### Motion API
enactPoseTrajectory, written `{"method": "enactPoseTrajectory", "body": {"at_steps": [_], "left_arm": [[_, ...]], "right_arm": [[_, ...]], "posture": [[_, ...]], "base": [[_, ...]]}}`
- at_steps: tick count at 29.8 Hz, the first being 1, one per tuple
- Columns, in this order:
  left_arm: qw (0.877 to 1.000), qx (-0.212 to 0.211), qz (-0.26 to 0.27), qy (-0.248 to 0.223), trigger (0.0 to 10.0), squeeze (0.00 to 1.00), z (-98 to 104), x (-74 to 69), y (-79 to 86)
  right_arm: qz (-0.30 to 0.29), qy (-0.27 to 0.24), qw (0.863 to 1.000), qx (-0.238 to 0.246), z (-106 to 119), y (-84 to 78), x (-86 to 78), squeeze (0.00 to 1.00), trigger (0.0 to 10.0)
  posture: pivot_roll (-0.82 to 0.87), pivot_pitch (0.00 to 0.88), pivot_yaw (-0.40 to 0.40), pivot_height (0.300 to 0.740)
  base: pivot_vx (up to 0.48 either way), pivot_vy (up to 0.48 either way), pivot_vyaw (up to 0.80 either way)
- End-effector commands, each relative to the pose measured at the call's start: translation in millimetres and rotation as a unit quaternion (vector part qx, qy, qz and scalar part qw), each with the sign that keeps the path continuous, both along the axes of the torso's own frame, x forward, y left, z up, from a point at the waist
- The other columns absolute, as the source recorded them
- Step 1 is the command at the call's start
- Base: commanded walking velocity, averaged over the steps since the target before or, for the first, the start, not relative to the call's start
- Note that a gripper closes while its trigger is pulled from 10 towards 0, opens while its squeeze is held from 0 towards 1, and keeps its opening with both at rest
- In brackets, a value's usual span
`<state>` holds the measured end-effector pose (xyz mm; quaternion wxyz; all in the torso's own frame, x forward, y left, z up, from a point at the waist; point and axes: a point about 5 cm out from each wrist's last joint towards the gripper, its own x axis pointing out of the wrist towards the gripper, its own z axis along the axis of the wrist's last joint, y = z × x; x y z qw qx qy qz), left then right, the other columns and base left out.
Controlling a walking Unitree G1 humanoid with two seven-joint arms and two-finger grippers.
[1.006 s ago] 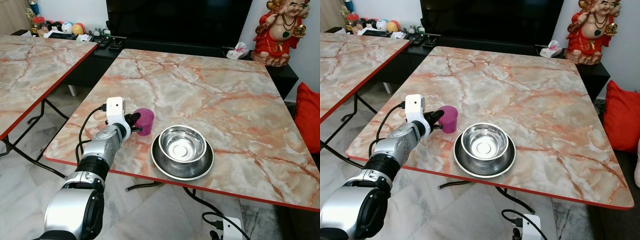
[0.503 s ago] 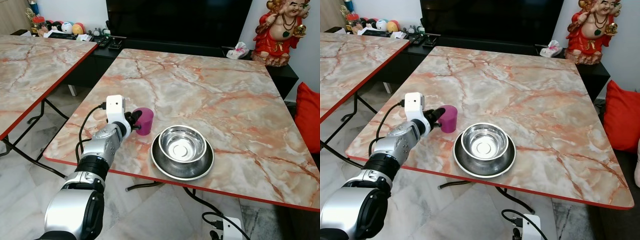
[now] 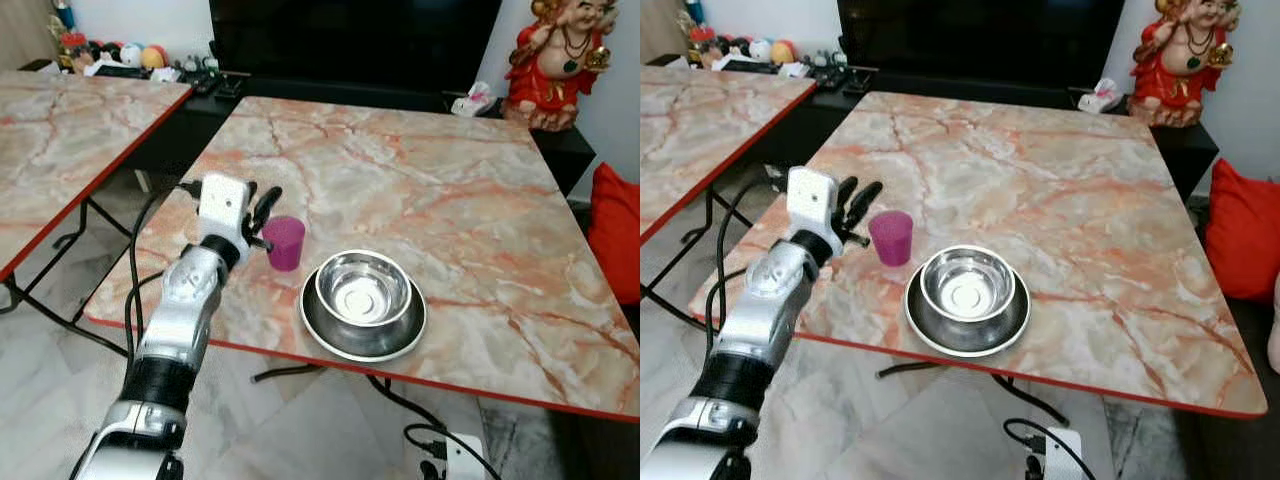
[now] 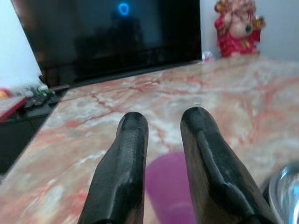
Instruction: Setting the table
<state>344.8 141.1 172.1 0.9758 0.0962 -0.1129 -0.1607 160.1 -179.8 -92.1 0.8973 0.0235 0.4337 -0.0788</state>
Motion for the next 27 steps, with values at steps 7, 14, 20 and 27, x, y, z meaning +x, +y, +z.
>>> {"method": "enactPoseTrajectory", "body": {"at_steps": [7, 14, 20, 27], "left_arm": [[0.998, 0.011, 0.049, -0.03, 10.0, 0.0, -12.5, -12.9, 11.0], [0.999, 0.001, 0.018, -0.034, 10.0, 0.0, -14.4, -5.8, -15.6], [0.999, 0.001, -0.005, -0.035, 10.0, 0.0, -15.9, -3.1, -30.9], [0.999, -0.015, 0.025, -0.042, 10.0, 0.0, -13.5, 5.0, -24.7]], "right_arm": [[-0.045, -0.043, 0.998, -0.031, 5.8, -12.0, 2.7, 0.0, 10.0], [-0.083, -0.057, 0.993, -0.054, 10.0, -26.7, 4.9, 0.0, 10.0], [-0.11, -0.067, 0.989, -0.066, 13.1, -34.0, 7.3, 0.0, 10.0], [-0.112, -0.081, 0.988, -0.073, 18.2, -33.7, 17.9, 0.0, 10.0]], "posture": [[0.02, 0.0, 0.02, 0.74], [-0.07, 0.0, 0.065, 0.74], [-0.11, 0.0, 0.095, 0.74], [-0.13, 0.0, 0.078, 0.74]], "base": [[0.0, 0.0, 0.0], [0.0, 0.0, 0.0], [0.0, 0.0, 0.0], [0.0, 0.0, 0.0]]}}
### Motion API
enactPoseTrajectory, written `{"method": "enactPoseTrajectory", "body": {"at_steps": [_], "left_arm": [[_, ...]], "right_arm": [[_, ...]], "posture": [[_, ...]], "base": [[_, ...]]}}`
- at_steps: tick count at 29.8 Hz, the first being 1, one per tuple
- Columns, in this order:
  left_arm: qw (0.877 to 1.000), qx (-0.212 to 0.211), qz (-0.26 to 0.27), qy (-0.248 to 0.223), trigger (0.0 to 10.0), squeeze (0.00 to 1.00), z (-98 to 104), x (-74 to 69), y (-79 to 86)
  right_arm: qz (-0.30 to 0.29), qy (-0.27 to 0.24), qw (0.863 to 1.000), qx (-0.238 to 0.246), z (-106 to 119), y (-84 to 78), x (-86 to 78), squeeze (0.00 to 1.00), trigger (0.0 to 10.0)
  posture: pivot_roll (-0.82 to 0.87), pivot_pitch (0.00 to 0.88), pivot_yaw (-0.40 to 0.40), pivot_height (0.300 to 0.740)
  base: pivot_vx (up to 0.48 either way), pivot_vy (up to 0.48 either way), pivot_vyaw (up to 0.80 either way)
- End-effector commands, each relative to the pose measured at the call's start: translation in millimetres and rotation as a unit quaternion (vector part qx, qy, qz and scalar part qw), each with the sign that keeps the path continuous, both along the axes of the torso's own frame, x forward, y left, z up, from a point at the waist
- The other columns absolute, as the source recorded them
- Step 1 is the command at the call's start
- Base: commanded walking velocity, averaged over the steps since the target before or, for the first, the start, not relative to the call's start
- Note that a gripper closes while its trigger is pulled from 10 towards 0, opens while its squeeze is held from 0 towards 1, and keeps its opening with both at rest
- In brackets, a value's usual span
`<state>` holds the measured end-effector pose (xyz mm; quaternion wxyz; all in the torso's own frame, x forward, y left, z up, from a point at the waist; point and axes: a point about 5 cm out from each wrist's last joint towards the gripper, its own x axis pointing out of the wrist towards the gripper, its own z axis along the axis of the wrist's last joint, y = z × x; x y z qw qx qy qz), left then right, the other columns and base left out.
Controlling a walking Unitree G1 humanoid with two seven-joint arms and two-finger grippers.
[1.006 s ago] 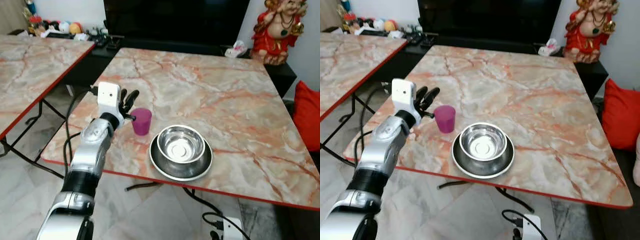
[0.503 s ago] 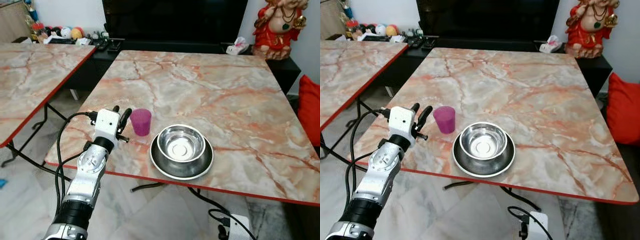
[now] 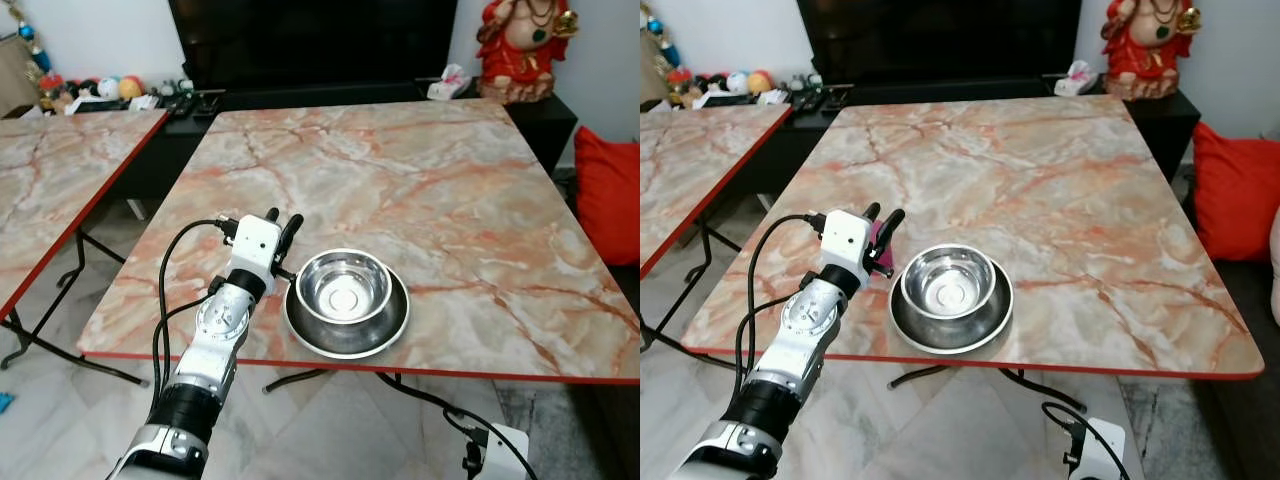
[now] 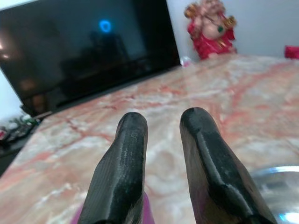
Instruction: Setting the table
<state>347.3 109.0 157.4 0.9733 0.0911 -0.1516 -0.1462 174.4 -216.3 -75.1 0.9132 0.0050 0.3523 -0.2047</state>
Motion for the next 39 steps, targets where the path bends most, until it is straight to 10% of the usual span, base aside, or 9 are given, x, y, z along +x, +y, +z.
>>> {"method": "enactPoseTrajectory", "body": {"at_steps": [1, 17, 28, 39], "left_arm": [[1.0, -0.003, 0.03, -0.007, 10.0, 0.0, 0.6, 2.9, 11.6], [0.998, -0.014, 0.038, -0.041, 10.0, 0.0, 7.4, -2.2, 16.4], [0.999, -0.022, -0.026, -0.004, 10.0, 0.0, 7.0, 10.2, -5.4], [0.998, -0.042, -0.04, 0.006, 10.0, 0.0, 3.0, 11.5, -20.4]], "right_arm": [[-0.003, -0.007, 1.0, 0.005, 2.1, 5.3, 6.7, 0.0, 10.0], [0.061, 0.005, 0.998, 0.007, 4.0, 24.7, 21.1, 0.0, 10.0], [-0.013, -0.024, 1.0, -0.006, 10.6, 4.0, 23.0, 0.0, 10.0], [-0.02, -0.025, 0.999, -0.01, 11.1, 1.9, 22.7, 0.0, 10.0]], "posture": [[-0.11, 0.0, 0.053, 0.74], [0.06, 0.0, -0.073, 0.74], [-0.14, 0.0, 0.146, 0.74], [-0.2, 0.0, 0.149, 0.74]], "base": [[0.0, 0.0, 0.0], [0.0, 0.0, 0.0], [0.0, 0.0, 0.0], [0.0, 0.0, 0.0]]}}
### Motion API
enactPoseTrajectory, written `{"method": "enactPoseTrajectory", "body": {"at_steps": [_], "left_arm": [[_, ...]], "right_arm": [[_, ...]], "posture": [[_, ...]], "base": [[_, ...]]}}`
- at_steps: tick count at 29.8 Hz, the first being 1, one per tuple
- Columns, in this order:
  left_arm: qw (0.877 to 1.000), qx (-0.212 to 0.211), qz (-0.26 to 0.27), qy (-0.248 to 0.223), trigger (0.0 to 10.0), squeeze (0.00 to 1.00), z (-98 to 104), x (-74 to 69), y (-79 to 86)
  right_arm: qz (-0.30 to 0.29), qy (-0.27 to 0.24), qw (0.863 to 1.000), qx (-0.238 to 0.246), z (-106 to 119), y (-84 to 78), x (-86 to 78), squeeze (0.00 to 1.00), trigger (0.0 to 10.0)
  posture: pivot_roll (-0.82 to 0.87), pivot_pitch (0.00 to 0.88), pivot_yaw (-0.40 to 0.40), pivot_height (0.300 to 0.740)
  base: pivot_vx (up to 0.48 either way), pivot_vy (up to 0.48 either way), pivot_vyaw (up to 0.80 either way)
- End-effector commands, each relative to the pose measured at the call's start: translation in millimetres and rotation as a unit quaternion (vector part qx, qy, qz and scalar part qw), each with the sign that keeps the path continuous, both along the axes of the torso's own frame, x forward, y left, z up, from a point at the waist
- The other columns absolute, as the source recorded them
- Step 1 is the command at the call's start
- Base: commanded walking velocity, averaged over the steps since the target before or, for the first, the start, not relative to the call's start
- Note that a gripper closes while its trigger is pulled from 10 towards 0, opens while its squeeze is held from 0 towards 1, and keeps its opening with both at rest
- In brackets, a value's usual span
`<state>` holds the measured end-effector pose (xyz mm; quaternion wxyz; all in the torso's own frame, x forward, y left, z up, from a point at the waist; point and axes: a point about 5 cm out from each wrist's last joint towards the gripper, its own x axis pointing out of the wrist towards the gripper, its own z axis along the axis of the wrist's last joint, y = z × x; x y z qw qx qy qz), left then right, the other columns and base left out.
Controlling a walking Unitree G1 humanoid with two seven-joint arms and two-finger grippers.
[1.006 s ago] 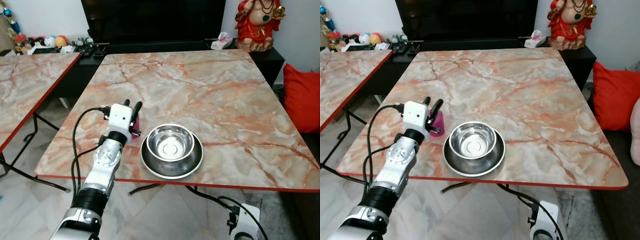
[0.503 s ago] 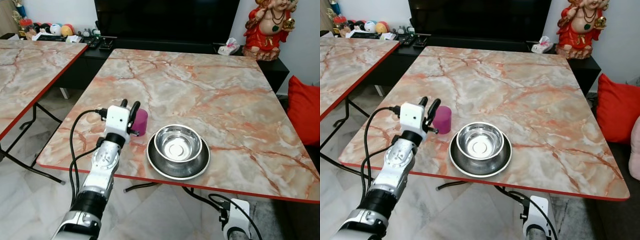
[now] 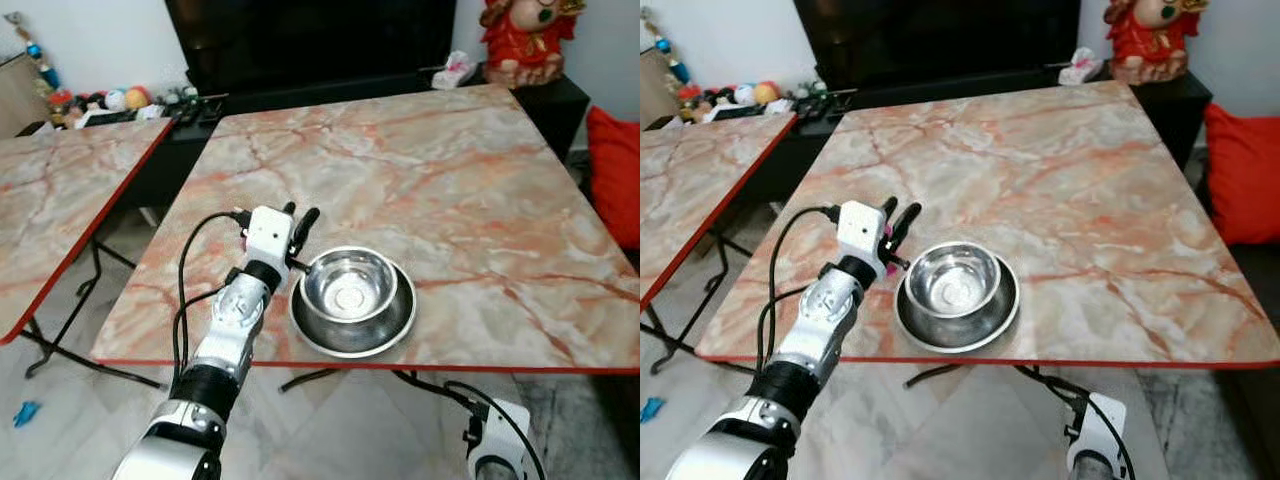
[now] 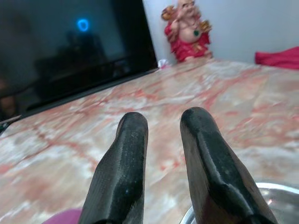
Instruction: Setting the table
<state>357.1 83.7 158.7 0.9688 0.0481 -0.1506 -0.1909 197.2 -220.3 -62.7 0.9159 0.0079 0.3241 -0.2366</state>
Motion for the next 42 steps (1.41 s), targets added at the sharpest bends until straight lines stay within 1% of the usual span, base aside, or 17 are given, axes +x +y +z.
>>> {"method": "enactPoseTrajectory", "body": {"at_steps": [1, 3, 6, 7, 10, 13, 15, 17, 19, 23, 27, 29, 31, 32, 36, 39, 42], "left_arm": [[1.0, -0.01, 0.012, -0.006, 10.0, 0.0, 2.3, 1.3, 5.6], [1.0, -0.01, 0.015, -0.007, 10.0, 0.0, 1.5, 0.3, 7.2], [1.0, -0.008, 0.028, -0.011, 10.0, 0.0, -0.3, -1.5, 13.3], [0.999, -0.008, 0.041, -0.022, 10.0, 0.0, 2.8, -2.2, 20.4], [0.998, -0.012, 0.057, -0.037, 10.0, 0.0, 7.6, -3.0, 28.9], [0.996, -0.009, 0.079, -0.043, 10.0, 0.0, 6.2, -4.3, 39.6], [0.995, -0.006, 0.085, -0.043, 10.0, 0.0, 4.4, -5.1, 41.5], [0.994, -0.013, 0.095, -0.043, 10.0, 0.0, 3.4, -7.9, 44.2], [0.994, -0.017, 0.099, -0.042, 10.0, 0.0, 2.6, -9.9, 45.7], [0.994, -0.006, 0.101, -0.039, 10.0, 0.0, -0.2, -11.5, 48.0], [0.993, -0.002, 0.115, -0.035, 10.0, 0.0, -3.2, -14.7, 57.6], [0.991, -0.011, 0.13, -0.027, 10.0, 0.0, -7.8, -18.2, 64.5], [0.991, -0.013, 0.134, -0.025, 10.0, 0.0, -9.6, -19.8, 65.3], [0.991, -0.016, 0.134, -0.024, 10.0, 0.0, -10.8, -21.5, 64.0], [0.99, -0.019, 0.136, -0.019, 10.0, 0.0, -14.2, -24.7, 60.8], [0.992, -0.017, 0.124, -0.012, 10.0, 0.0, -18.7, -27.5, 51.2], [0.993, -0.017, 0.119, -0.011, 10.0, 0.0, -17.6, -27.8, 48.6]], "right_arm": [[0.01, 0.001, 1.0, 0.004, -0.9, 6.2, 0.7, 0.0, 10.0], [0.005, -0.002, 1.0, 0.006, -0.7, 6.3, 1.0, 0.0, 10.0], [0.005, -0.003, 1.0, 0.009, -0.3, 6.6, 2.2, 0.0, 10.0], [0.017, -0.003, 1.0, 0.01, 0.7, 7.9, 5.1, 0.0, 10.0], [0.035, -0.004, 0.999, 0.012, 1.9, 9.8, 8.7, 0.0, 10.0], [0.061, 0.002, 0.998, 0.014, 3.1, 14.4, 14.1, 0.0, 10.0], [0.07, 0.004, 0.997, 0.014, 3.2, 16.0, 15.3, 0.0, 10.0], [0.083, 0.007, 0.996, 0.016, 2.9, 18.4, 16.2, 0.0, 10.0], [0.08, 0.009, 0.997, 0.019, 2.2, 19.7, 15.5, 0.0, 10.0], [0.074, 0.014, 0.997, 0.022, 0.6, 19.7, 13.3, 0.0, 10.0], [0.066, 0.022, 0.997, 0.027, -1.7, 17.0, 9.2, 0.0, 10.0], [0.081, 0.024, 0.996, 0.027, -1.7, 15.9, 9.2, 0.0, 10.0], [0.085, 0.024, 0.996, 0.028, -1.7, 15.1, 8.9, 0.0, 10.0], [0.087, 0.024, 0.996, 0.026, -1.8, 13.8, 8.2, 0.0, 10.0], [0.073, 0.024, 0.997, 0.029, -2.8, 12.1, 5.5, 0.0, 10.0], [0.077, 0.032, 0.996, 0.026, -4.5, 11.2, 2.7, 0.0, 10.0], [0.09, 0.035, 0.995, 0.027, -5.2, 11.7, 1.7, 0.0, 10.0]], "posture": [[-0.2, 0.0, 0.148, 0.74], [-0.2, 0.0, 0.148, 0.74], [-0.16, 0.0, 0.119, 0.74], [-0.12, 0.0, 0.098, 0.74], [-0.09, 0.0, 0.073, 0.74], [-0.04, 0.0, 0.022, 0.74], [-0.03, 0.0, 0.02, 0.74], [-0.02, 0.0, 0.014, 0.74], [-0.01, 0.0, 0.019, 0.74], [-0.01, 0.0, 0.032, 0.74], [0.0, 0.0, 0.021, 0.74], [0.0, 0.0, 0.006, 0.74], [0.0, 0.0, 0.003, 0.74], [0.01, 0.0, -0.012, 0.74], [0.01, 0.0, -0.018, 0.74], [0.01, 0.0, -0.025, 0.74], [0.0, 0.0, -0.022, 0.74]], "base": [[0.0, 0.0, 0.0], [0.0, 0.0, 0.0], [0.0, 0.0, 0.0], [0.0, 0.0, 0.0], [0.0, 0.0, 0.0], [0.0, 0.0, 0.0], [0.0, 0.0, 0.0], [0.0, 0.0, 0.0], [0.0, 0.0, 0.0], [0.0, 0.0, 0.0], [0.0, 0.0, 0.0], [0.0, 0.0, 0.0], [0.0, 0.0, 0.0], [0.0, 0.0, 0.0], [0.0, 0.0, 0.0], [0.0, 0.0, 0.0], [0.0, 0.32, 0.0]]}}
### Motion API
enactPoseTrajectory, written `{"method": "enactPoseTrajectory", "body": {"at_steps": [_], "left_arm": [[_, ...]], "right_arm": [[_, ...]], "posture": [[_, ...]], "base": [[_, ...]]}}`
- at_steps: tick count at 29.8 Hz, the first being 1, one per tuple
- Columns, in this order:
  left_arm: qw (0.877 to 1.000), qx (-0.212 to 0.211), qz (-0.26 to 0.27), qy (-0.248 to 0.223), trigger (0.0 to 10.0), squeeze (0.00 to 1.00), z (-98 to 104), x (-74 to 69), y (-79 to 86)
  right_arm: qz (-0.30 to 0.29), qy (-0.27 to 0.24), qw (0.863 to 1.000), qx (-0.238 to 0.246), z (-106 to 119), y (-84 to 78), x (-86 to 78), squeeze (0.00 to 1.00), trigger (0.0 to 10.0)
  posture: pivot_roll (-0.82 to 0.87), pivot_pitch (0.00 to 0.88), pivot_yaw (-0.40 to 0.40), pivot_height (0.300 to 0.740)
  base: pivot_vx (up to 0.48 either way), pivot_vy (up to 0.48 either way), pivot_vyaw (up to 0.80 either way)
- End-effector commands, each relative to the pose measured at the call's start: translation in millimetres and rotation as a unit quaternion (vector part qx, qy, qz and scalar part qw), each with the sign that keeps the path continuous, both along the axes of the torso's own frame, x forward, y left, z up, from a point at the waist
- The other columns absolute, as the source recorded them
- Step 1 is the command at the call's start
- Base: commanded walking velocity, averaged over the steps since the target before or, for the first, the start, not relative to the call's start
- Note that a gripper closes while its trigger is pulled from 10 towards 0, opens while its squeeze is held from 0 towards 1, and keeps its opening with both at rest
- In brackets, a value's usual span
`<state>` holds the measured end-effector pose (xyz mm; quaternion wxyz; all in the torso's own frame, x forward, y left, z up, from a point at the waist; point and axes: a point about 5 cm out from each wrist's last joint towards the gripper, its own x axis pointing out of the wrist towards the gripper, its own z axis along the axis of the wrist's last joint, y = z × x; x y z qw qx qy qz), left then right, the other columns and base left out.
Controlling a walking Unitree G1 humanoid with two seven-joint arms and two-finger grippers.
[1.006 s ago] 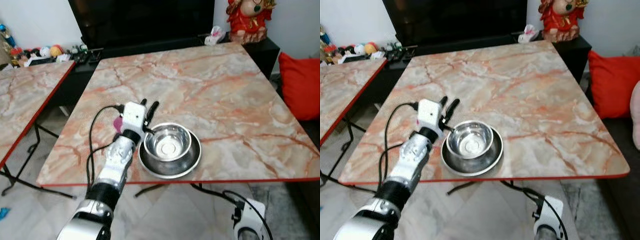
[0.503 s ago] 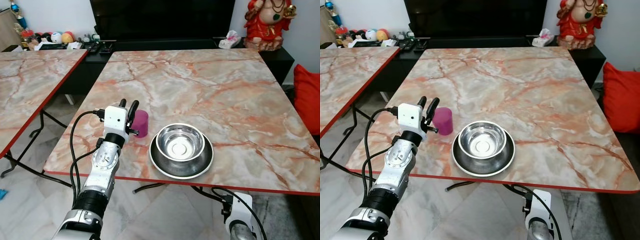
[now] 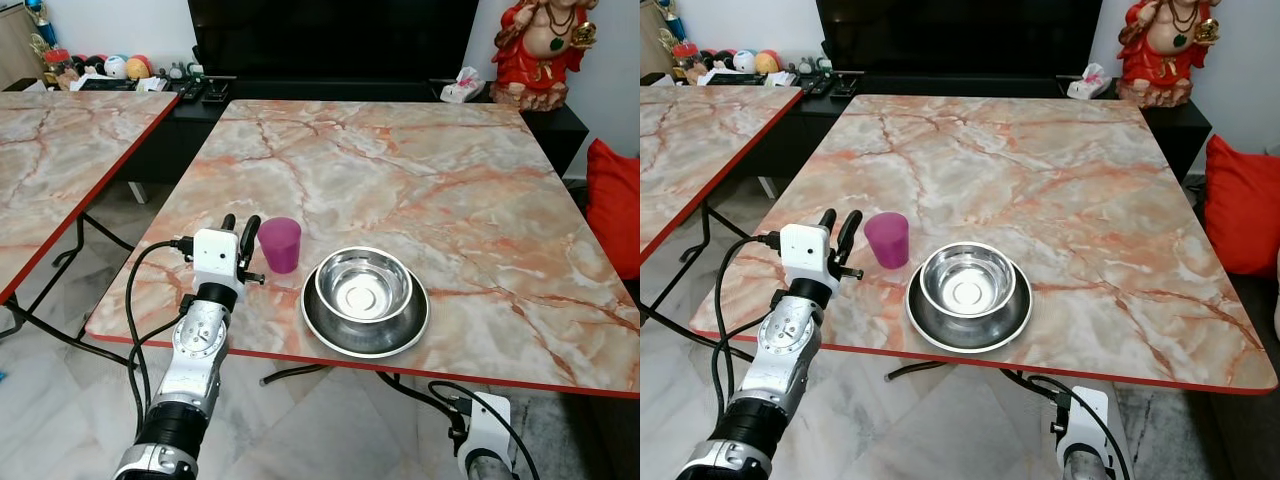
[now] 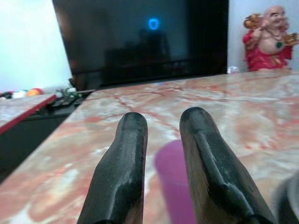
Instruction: Setting the table
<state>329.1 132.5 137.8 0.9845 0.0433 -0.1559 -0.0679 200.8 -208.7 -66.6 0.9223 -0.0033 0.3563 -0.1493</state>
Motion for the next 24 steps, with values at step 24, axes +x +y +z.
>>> {"method": "enactPoseTrajectory", "body": {"at_steps": [24], "left_arm": [[1.0, 0.009, -0.016, -0.007, 10.0, 0.0, 12.3, 0.2, -3.8]], "right_arm": [[0.013, 0.026, 1.0, 0.008, -7.1, 7.0, -9.2, 0.0, 10.0]], "posture": [[0.0, 0.0, 0.015, 0.74]], "base": [[0.0, 0.476, 0.0]]}}
